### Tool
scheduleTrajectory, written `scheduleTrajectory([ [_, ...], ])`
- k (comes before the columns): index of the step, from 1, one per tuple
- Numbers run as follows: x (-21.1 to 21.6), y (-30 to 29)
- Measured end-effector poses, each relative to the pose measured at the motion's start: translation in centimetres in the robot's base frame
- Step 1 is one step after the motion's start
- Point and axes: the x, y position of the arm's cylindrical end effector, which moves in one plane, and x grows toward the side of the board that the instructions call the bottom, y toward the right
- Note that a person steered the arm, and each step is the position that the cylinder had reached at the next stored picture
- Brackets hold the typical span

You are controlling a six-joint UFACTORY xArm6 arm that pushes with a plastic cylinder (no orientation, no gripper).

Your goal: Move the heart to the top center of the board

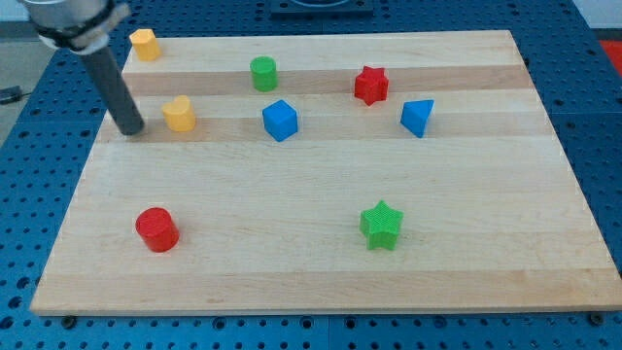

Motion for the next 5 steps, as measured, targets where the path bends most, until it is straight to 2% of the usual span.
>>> scheduleTrajectory([
  [1, 0.1, 4.0],
  [3, -2.5, 6.2],
  [4, -4.3, 5.7],
  [5, -5.2, 2.4],
])
